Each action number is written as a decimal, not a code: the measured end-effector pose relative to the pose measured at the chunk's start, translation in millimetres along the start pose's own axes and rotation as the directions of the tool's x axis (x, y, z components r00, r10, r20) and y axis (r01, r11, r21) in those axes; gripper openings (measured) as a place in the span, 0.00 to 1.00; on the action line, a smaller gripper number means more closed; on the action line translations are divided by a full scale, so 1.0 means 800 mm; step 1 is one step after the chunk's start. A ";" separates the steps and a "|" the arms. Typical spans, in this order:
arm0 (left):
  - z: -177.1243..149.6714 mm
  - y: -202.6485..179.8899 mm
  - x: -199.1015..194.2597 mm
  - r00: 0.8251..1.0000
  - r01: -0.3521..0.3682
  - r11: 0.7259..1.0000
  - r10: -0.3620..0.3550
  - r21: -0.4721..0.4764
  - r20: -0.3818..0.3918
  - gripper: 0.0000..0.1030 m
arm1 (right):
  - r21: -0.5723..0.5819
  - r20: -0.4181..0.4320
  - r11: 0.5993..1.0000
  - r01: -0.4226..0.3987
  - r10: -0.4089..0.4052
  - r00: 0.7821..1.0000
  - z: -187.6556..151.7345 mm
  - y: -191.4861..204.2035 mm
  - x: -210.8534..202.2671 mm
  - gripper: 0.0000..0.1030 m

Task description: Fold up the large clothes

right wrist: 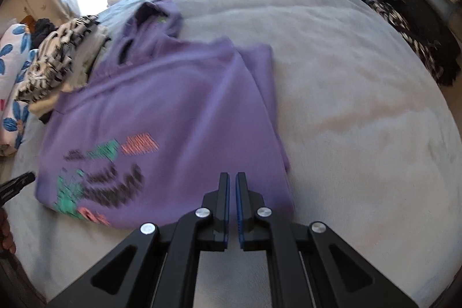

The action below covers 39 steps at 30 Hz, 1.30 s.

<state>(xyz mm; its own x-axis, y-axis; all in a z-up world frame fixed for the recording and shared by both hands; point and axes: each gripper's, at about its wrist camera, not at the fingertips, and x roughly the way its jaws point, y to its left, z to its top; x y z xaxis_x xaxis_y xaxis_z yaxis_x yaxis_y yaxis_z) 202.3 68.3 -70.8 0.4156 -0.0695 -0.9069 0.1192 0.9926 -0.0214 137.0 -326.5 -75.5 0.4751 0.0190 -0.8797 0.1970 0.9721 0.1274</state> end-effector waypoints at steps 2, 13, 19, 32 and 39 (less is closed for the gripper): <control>0.041 -0.012 -0.012 1.000 0.020 1.000 -0.020 0.024 -0.001 0.21 | -0.031 0.009 0.999 -0.014 0.015 1.000 0.035 0.013 -0.015 0.04; 0.280 -0.105 -0.041 0.993 0.006 0.988 -0.024 0.157 0.115 0.26 | -0.096 0.118 0.994 -0.055 0.066 0.991 0.256 0.081 -0.031 0.33; 0.370 -0.136 0.039 0.997 -0.020 0.993 0.010 0.114 0.082 0.26 | -0.051 0.122 0.996 -0.075 0.081 0.989 0.339 0.103 0.062 0.39; 0.415 -0.133 0.233 0.998 -0.003 0.999 0.005 0.035 -0.056 0.24 | 0.047 0.046 0.971 -0.234 0.232 0.972 0.397 0.114 0.255 0.39; 0.413 -0.131 0.251 0.998 0.051 0.996 -0.048 0.070 -0.041 0.26 | -0.038 0.005 0.981 -0.191 0.192 0.981 0.395 0.139 0.295 0.39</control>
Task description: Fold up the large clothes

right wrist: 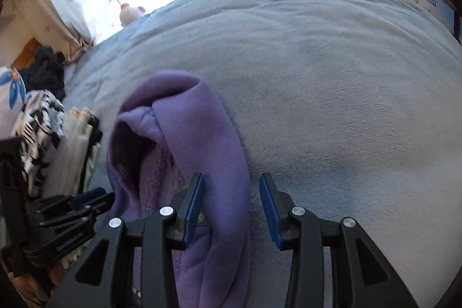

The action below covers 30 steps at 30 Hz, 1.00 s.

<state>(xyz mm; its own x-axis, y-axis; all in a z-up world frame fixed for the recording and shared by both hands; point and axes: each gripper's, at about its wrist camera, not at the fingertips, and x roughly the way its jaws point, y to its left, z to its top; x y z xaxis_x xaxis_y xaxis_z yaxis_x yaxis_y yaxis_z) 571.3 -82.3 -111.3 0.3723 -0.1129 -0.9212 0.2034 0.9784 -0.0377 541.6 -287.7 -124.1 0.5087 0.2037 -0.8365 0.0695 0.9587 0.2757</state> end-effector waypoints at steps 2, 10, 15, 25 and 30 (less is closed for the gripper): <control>-0.002 -0.001 0.001 1.000 0.009 1.000 -0.009 -0.002 0.002 0.26 | 0.002 0.009 1.000 -0.006 0.006 1.000 -0.002 0.002 0.004 0.39; -0.020 -0.044 -0.010 0.998 -0.031 0.998 0.028 0.055 0.054 0.03 | -0.101 0.090 0.992 0.080 -0.071 0.993 -0.006 0.034 -0.022 0.05; -0.044 -0.037 -0.061 0.990 -0.005 1.000 0.009 -0.028 0.138 0.02 | -0.155 0.215 0.986 -0.066 0.099 0.972 -0.023 0.036 -0.107 0.05; -0.190 0.021 -0.204 0.940 0.177 0.981 -0.146 -0.076 0.308 0.02 | -0.422 0.366 0.903 -0.086 0.256 0.895 -0.153 0.063 -0.262 0.05; -0.298 0.058 -0.244 0.938 0.203 0.976 -0.173 -0.073 0.300 0.02 | -0.447 0.420 0.894 0.044 0.166 0.892 -0.252 0.045 -0.297 0.06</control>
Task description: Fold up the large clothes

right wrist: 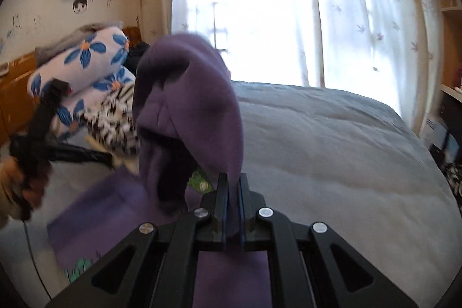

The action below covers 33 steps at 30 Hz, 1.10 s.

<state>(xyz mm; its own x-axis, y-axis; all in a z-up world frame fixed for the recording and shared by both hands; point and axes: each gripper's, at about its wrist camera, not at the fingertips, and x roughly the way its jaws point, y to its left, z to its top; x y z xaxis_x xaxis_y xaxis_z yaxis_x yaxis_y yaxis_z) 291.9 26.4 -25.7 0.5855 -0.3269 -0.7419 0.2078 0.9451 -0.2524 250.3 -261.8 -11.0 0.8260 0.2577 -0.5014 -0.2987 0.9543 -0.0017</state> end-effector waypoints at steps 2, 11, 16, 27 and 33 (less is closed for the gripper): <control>-0.038 0.019 -0.014 0.999 -0.010 0.999 0.008 -0.031 -0.054 0.02 | -0.003 -0.056 0.999 0.036 -0.036 0.998 -0.038 0.007 -0.017 0.06; -0.112 0.035 -0.023 0.981 0.015 0.998 -0.026 -0.060 -0.190 0.02 | 0.144 -0.222 0.988 0.052 -0.019 0.975 -0.122 0.013 -0.064 0.07; -0.084 0.009 -0.012 0.974 0.105 0.993 -0.114 -0.059 -0.194 0.07 | 0.293 -0.243 0.956 0.028 0.046 0.969 -0.129 0.002 -0.084 0.11; -0.025 -0.036 0.009 0.865 0.385 0.864 -0.460 -0.324 -0.200 0.56 | 0.456 -0.163 0.886 -0.080 0.171 0.972 -0.125 0.009 -0.114 0.39; -0.005 -0.033 0.049 0.830 0.371 0.798 -0.514 -0.474 -0.216 0.66 | 0.508 -0.133 0.854 -0.107 0.200 0.971 -0.127 0.003 -0.118 0.40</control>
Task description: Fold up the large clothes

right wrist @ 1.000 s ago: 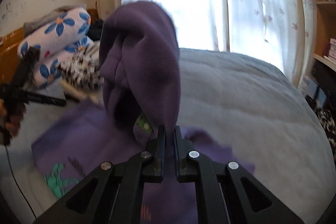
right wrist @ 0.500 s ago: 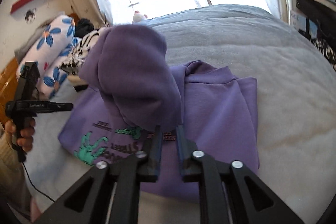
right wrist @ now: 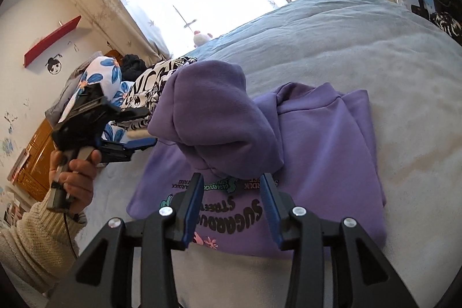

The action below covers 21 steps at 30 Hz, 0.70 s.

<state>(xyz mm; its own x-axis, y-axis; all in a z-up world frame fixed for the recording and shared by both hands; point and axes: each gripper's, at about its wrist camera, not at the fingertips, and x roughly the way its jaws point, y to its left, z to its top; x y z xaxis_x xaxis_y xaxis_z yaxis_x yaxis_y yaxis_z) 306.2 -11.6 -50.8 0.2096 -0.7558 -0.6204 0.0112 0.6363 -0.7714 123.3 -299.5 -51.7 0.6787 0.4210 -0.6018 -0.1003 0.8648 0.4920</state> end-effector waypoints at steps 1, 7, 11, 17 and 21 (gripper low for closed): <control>0.004 0.003 0.006 1.000 0.014 0.999 -0.014 -0.030 -0.013 0.66 | 0.005 0.002 1.000 -0.001 0.001 1.000 -0.001 -0.002 0.000 0.40; 0.008 0.004 0.045 0.995 0.049 0.995 -0.056 -0.081 -0.081 0.67 | 0.064 -0.012 0.998 -0.025 0.026 1.000 -0.005 -0.016 0.007 0.40; -0.001 -0.011 0.065 0.995 -0.003 0.999 -0.002 -0.049 -0.099 0.54 | 0.053 -0.051 0.999 -0.005 0.008 0.999 -0.005 -0.017 0.020 0.40; -0.021 -0.051 0.038 0.990 -0.142 0.977 0.141 0.157 0.017 0.04 | -0.017 -0.113 0.998 0.067 -0.069 0.991 -0.005 -0.009 0.053 0.40; -0.027 -0.045 0.003 0.990 -0.137 0.976 0.131 0.167 0.050 0.04 | -0.034 -0.162 0.998 0.054 -0.059 0.985 -0.004 -0.005 0.077 0.40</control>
<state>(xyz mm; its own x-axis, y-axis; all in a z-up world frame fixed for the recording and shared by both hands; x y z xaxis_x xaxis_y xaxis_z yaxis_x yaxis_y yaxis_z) 285.5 -39.7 -27.5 0.2581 -0.6575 -0.7079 0.1452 0.7508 -0.6444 163.0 -276.5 -93.0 0.5564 0.4081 -0.7238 -0.0878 0.8951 0.4371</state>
